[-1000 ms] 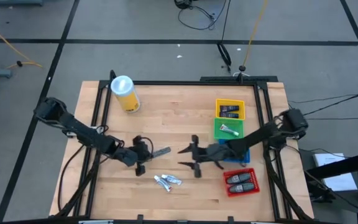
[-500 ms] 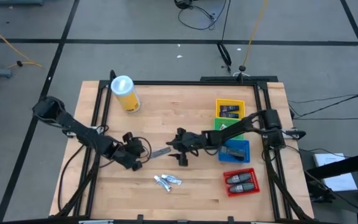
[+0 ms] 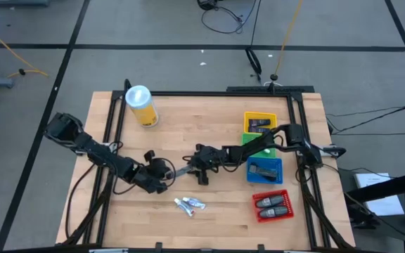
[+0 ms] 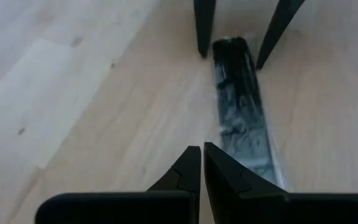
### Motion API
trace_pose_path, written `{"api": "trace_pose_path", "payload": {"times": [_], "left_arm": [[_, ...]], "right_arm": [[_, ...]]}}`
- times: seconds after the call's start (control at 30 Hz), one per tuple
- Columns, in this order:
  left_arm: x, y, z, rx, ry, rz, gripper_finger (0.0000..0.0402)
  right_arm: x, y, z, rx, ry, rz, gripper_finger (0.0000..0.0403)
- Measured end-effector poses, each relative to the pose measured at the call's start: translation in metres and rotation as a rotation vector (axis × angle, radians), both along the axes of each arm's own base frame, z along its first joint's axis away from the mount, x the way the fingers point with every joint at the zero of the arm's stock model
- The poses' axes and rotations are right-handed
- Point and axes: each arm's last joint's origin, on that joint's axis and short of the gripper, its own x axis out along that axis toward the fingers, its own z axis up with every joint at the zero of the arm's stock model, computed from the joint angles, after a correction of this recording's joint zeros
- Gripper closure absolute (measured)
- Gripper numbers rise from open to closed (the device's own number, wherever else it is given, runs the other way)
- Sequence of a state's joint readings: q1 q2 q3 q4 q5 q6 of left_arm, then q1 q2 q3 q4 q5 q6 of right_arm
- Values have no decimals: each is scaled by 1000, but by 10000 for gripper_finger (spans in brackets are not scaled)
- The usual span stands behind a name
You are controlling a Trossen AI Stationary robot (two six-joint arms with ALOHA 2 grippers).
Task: Pick & Place Travel size toiletries
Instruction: Put the black hair comb into the orange bin
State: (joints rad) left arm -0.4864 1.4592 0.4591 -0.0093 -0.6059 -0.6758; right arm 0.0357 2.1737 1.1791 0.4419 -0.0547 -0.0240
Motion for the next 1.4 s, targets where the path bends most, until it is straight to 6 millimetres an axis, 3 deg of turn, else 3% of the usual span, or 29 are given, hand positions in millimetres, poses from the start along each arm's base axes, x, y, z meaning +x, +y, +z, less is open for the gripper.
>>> {"api": "trace_pose_path", "payload": {"times": [0.3, 0.6, 1.1, 1.27, 1.4], "left_arm": [[-4, 1, 24, -23, -107, 7, 383], [-11, -5, 35, 7, -161, -7, 382], [-23, 1, 29, 18, -86, 92, 382], [-24, -1, 29, 16, -90, 80, 382], [-25, -3, 29, 17, -91, 75, 382]], "right_arm": [[-3, 2, 2, -30, 30, 14, 331], [-9, 22, 25, -140, 22, 23, 394], [-29, 62, 77, -239, 5, -17, 402], [-45, 78, 89, -301, 58, -73, 402], [-70, 95, 107, -321, 125, -126, 402]]}}
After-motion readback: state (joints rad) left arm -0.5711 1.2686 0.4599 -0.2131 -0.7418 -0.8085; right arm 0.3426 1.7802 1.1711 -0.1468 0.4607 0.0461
